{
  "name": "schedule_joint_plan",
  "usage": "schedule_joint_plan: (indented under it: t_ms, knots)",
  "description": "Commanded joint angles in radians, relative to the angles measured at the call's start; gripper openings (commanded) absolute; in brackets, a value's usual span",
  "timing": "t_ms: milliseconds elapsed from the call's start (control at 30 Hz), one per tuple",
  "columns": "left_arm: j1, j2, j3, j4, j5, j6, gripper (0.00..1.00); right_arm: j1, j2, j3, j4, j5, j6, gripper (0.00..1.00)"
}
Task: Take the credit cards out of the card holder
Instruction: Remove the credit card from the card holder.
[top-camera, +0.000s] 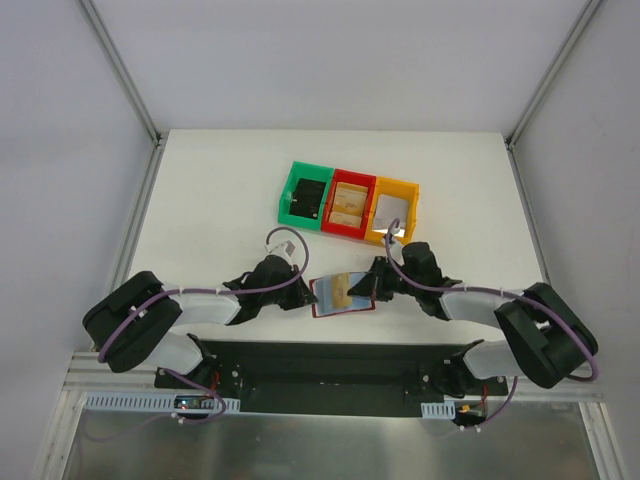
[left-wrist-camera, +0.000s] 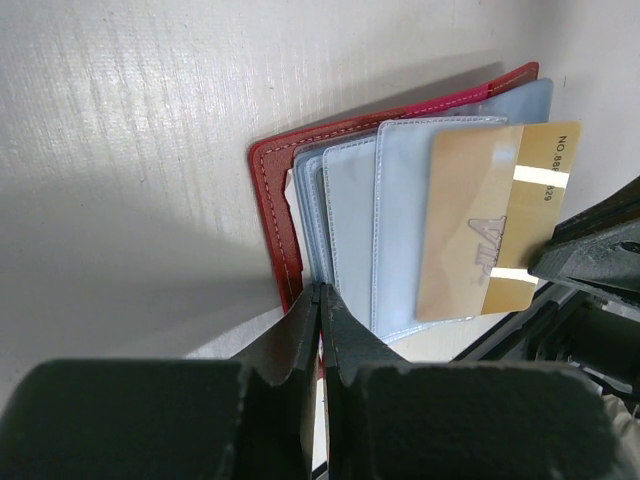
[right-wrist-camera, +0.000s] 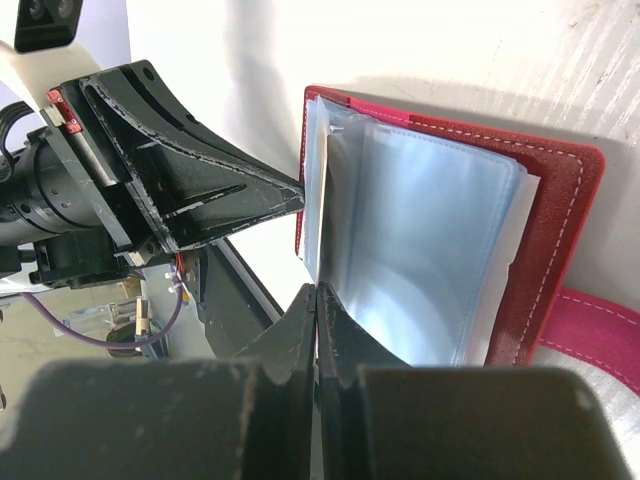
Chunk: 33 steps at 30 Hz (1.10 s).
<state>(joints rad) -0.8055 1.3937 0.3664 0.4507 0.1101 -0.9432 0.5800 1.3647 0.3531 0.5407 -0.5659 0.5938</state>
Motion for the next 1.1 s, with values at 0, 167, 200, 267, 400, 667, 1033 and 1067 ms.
schedule_joint_plan:
  t_ms: [0, 167, 200, 267, 400, 667, 1033, 1067]
  knots:
    - [-0.008, -0.007, -0.027, -0.076, -0.032, 0.007, 0.0, -0.012, -0.053, -0.002, -0.013, -0.023, -0.032, 0.0]
    - [-0.006, -0.016, -0.026, -0.084, -0.035, 0.011, 0.0, -0.023, -0.087, -0.002, -0.056, -0.026, -0.048, 0.0]
    - [-0.006, -0.016, -0.024, -0.086, -0.036, 0.012, 0.0, -0.023, -0.093, -0.002, -0.067, -0.026, -0.052, 0.0]
    - [-0.008, -0.019, -0.023, -0.087, -0.033, 0.014, 0.0, -0.028, -0.107, 0.0, -0.091, -0.025, -0.064, 0.0]
    - [-0.008, -0.027, -0.018, -0.087, -0.03, 0.024, 0.09, -0.032, -0.127, 0.004, -0.131, -0.028, -0.083, 0.0]
    - [-0.006, -0.044, 0.003, -0.104, -0.018, 0.061, 0.32, -0.04, -0.17, 0.006, -0.208, -0.019, -0.123, 0.0]
    - [-0.008, -0.134, 0.072, -0.194, -0.047, 0.138, 0.5, -0.097, -0.312, 0.032, -0.405, 0.009, -0.193, 0.0]
    - [-0.006, -0.14, 0.077, -0.204, -0.052, 0.139, 0.52, -0.1, -0.328, 0.044, -0.433, 0.014, -0.206, 0.0]
